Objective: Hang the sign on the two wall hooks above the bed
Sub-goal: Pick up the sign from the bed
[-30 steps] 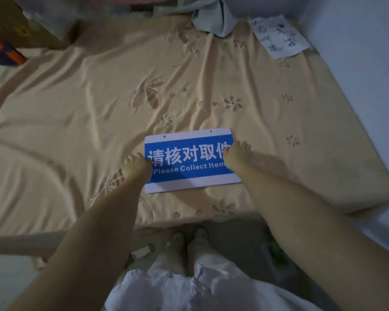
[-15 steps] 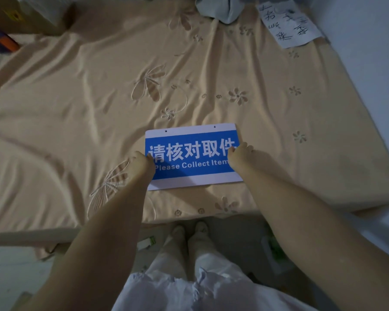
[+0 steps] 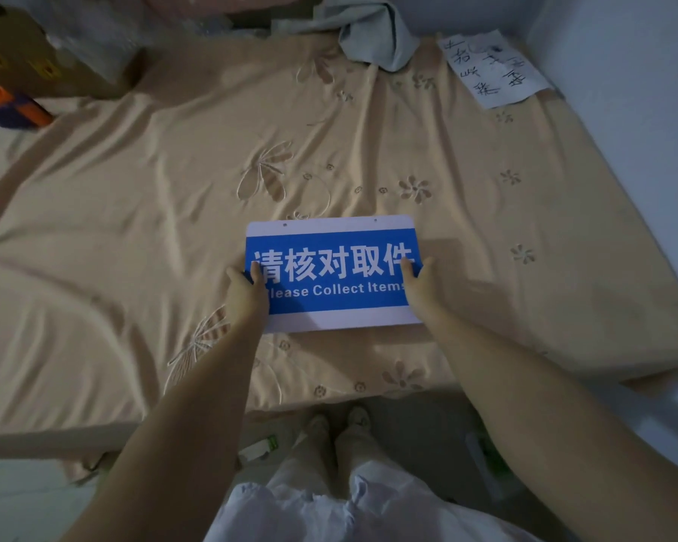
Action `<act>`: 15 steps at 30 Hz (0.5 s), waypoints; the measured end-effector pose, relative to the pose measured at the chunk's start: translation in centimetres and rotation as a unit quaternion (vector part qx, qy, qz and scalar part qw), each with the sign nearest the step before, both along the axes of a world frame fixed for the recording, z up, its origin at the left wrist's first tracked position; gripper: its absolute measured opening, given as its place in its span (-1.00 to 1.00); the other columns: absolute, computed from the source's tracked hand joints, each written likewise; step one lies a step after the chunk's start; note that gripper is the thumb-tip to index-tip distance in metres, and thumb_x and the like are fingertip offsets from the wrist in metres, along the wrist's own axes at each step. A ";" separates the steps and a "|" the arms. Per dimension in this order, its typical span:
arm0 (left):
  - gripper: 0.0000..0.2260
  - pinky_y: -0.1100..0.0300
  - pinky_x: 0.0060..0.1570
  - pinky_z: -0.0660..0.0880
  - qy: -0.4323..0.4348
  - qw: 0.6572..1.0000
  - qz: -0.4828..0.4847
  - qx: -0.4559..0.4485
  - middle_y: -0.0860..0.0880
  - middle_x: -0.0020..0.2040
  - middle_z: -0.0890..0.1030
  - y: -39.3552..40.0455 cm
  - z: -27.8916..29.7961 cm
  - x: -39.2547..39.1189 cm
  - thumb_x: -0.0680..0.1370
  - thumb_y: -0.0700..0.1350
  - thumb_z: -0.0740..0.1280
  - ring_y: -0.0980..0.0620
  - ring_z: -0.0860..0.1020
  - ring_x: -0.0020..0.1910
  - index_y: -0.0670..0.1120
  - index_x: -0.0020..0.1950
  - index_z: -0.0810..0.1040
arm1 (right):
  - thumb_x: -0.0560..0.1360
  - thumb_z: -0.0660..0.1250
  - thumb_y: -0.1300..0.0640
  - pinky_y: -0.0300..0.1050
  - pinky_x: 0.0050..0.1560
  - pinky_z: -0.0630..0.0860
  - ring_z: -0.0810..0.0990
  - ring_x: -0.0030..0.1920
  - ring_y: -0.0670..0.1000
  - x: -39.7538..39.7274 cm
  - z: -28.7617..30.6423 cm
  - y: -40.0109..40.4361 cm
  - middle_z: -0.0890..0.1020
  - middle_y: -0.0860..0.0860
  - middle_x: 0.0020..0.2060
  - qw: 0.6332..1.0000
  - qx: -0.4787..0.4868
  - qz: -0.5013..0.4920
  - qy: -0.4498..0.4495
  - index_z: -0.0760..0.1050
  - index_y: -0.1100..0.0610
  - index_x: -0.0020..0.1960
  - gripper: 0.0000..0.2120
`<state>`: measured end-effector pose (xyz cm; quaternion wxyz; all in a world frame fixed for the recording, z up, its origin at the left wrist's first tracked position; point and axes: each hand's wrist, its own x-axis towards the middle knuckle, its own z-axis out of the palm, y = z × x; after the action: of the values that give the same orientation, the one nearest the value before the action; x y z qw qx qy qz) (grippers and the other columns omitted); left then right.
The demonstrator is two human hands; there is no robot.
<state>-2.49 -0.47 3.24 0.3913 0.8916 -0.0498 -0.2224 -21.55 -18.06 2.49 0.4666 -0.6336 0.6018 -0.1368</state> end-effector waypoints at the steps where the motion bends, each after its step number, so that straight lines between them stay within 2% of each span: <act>1: -0.73 0.09 -0.12 0.29 -0.014 1.000 0.000 0.000 -0.25 0.12 0.55 -0.1 0.5 0.1 0.63 0.06 0.08 -0.19 0.54 0.04 -0.16 -0.01 0.23 | 0.57 0.16 -0.10 0.07 -0.19 0.60 0.59 -0.24 0.07 0.1 0.4 -0.1 0.51 0.06 -0.21 1.000 0.006 -0.005 -0.024 0.22 0.12 -0.04 -0.72; 3: -0.73 0.10 -0.08 0.26 -0.027 1.000 0.010 -0.005 -0.28 0.14 0.54 -0.6 0.9 0.5 0.63 0.07 0.08 -0.24 0.53 0.11 -0.15 -0.02 0.24 | 0.60 0.17 0.02 -0.16 -0.33 0.49 0.52 -0.29 -0.06 0.3 1.2 -0.3 0.50 0.05 -0.16 0.997 0.016 -0.010 -0.075 0.23 0.15 0.00 -0.79; 5: -0.71 0.08 -0.05 0.27 -0.020 0.999 0.014 -0.035 -0.28 0.13 0.55 -1.1 1.3 0.9 0.62 0.08 0.10 -0.24 0.54 0.12 -0.16 0.00 0.27 | 0.61 0.17 0.08 -0.29 -0.33 0.46 0.54 -0.23 -0.09 0.4 2.0 -0.5 0.54 0.08 0.00 0.993 -0.002 -0.015 -0.118 0.30 0.16 0.14 -0.82; 7: -0.68 0.10 -0.01 0.33 -0.012 0.997 0.009 -0.076 -0.25 0.16 0.55 -1.4 2.1 1.4 0.62 0.06 0.12 -0.22 0.54 0.14 -0.19 0.16 0.36 | 0.61 0.18 0.12 -0.36 -0.36 0.52 0.58 -0.15 -0.10 0.6 2.9 -0.9 0.56 0.04 0.09 0.986 -0.028 -0.012 -0.164 0.31 0.13 0.35 -0.68; 9: -0.60 0.03 0.19 0.40 -0.019 0.992 -0.007 -0.123 -0.14 0.31 0.51 -1.8 3.2 1.9 0.62 0.05 0.12 -0.15 0.50 0.26 -0.06 0.42 0.32 | 0.61 0.18 0.13 -0.43 -0.39 0.55 0.61 -0.13 -0.12 0.7 3.9 -1.2 0.59 0.03 0.10 0.980 -0.032 -0.003 -0.196 0.28 0.09 0.44 -0.60; 11: -0.56 -0.02 0.40 0.28 -0.045 0.988 -0.033 -0.142 -0.03 0.39 0.46 -2.2 4.4 2.5 0.61 0.08 0.12 -0.05 0.43 0.36 0.04 0.49 0.29 | 0.61 0.18 0.09 -0.38 -0.34 0.58 0.63 -0.13 -0.11 0.6 4.9 -1.5 0.62 0.04 0.10 0.978 -0.052 -0.002 -0.200 0.29 0.03 0.45 -0.59; 12: -0.57 0.02 0.44 0.22 -0.058 0.987 -0.045 -0.142 0.03 0.37 0.45 -2.5 5.0 2.8 0.61 0.09 0.12 0.01 0.41 0.35 0.06 0.48 0.30 | 0.60 0.18 0.07 -0.33 -0.29 0.59 0.63 -0.13 -0.11 0.6 5.3 -1.6 0.63 0.03 0.09 0.978 -0.063 -0.003 -0.199 0.29 0.01 0.45 -0.58; 13: -0.57 0.01 0.45 0.21 -0.070 0.986 -0.056 -0.141 0.07 0.34 0.46 -2.7 5.6 3.1 0.59 0.13 0.11 0.05 0.41 0.33 0.13 0.46 0.32 | 0.60 0.18 0.06 -0.27 -0.23 0.59 0.64 -0.12 -0.11 0.5 5.6 -1.7 0.63 0.02 0.09 0.978 -0.075 -0.006 -0.196 0.28 -0.01 0.46 -0.57; 15: -0.58 -0.09 0.37 0.34 -0.090 0.983 -0.080 -0.139 0.10 0.27 0.54 -3.3 6.0 4.0 0.52 0.26 0.07 0.01 0.50 0.26 0.35 0.39 0.27 | 0.59 0.17 0.01 -0.16 -0.12 0.61 0.65 -0.04 -0.03 0.2 6.3 -1.9 0.62 0.01 0.13 0.977 -0.091 -0.013 -0.191 0.25 -0.04 0.47 -0.55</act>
<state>1.53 -3.72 9.29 0.4862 0.8383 -0.1861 -0.1621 -21.31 -19.94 8.77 0.5114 -0.6276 0.4950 -0.3156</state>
